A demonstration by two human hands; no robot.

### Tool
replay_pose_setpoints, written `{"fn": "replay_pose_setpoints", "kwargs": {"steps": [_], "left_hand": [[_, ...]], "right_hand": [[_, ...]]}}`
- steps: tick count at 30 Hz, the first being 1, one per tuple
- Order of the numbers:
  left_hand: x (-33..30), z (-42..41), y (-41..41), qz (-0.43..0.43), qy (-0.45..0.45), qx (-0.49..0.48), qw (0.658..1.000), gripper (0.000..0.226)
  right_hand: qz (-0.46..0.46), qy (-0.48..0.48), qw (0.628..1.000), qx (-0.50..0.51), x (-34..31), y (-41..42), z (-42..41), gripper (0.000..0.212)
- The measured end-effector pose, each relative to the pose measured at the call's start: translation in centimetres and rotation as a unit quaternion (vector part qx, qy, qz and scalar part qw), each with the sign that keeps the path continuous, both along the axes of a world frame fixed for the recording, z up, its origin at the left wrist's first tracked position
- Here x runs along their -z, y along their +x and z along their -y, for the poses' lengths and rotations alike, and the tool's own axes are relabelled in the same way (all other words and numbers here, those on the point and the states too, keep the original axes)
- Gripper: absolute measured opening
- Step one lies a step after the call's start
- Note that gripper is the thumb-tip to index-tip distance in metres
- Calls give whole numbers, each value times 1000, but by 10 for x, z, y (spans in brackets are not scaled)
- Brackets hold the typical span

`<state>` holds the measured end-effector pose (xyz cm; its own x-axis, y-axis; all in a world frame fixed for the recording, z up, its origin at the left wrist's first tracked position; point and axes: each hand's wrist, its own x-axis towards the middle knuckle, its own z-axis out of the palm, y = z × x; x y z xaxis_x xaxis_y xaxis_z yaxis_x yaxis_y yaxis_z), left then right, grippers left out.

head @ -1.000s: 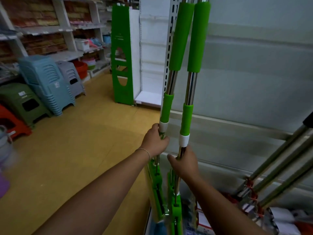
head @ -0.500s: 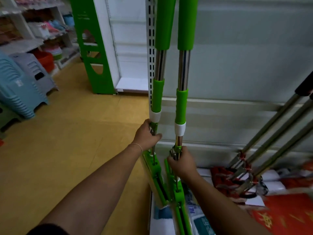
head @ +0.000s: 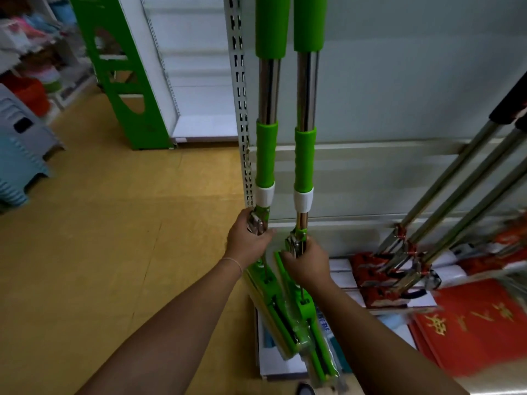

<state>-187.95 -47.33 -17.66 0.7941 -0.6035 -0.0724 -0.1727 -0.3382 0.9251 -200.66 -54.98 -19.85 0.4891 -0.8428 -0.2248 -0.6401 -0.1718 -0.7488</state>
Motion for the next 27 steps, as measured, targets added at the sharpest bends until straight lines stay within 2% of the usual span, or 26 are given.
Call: {"fn": "replay_pose_setpoints", "kwargs": {"steps": [4, 8, 14, 19, 27], "left_hand": [[4, -8, -12, 5, -12, -5, 1000, 27], [-3, -12, -15, 15, 18, 11, 1000, 20], [-9, -30, -12, 33, 37, 19, 999, 18], [-14, -49, -5, 44, 46, 9, 998, 19], [-21, -73, 3, 39, 55, -21, 998, 19]], "right_hand": [[-13, -5, 1000, -11, -1, 0, 0, 31], [-44, -11, 997, -66, -4, 2, 3, 31], [-43, -15, 989, -141, -7, 7, 1, 24], [-12, 44, 977, -209, -10, 24, 6, 28], [-32, 35, 962, -270, -16, 55, 26, 25]]}}
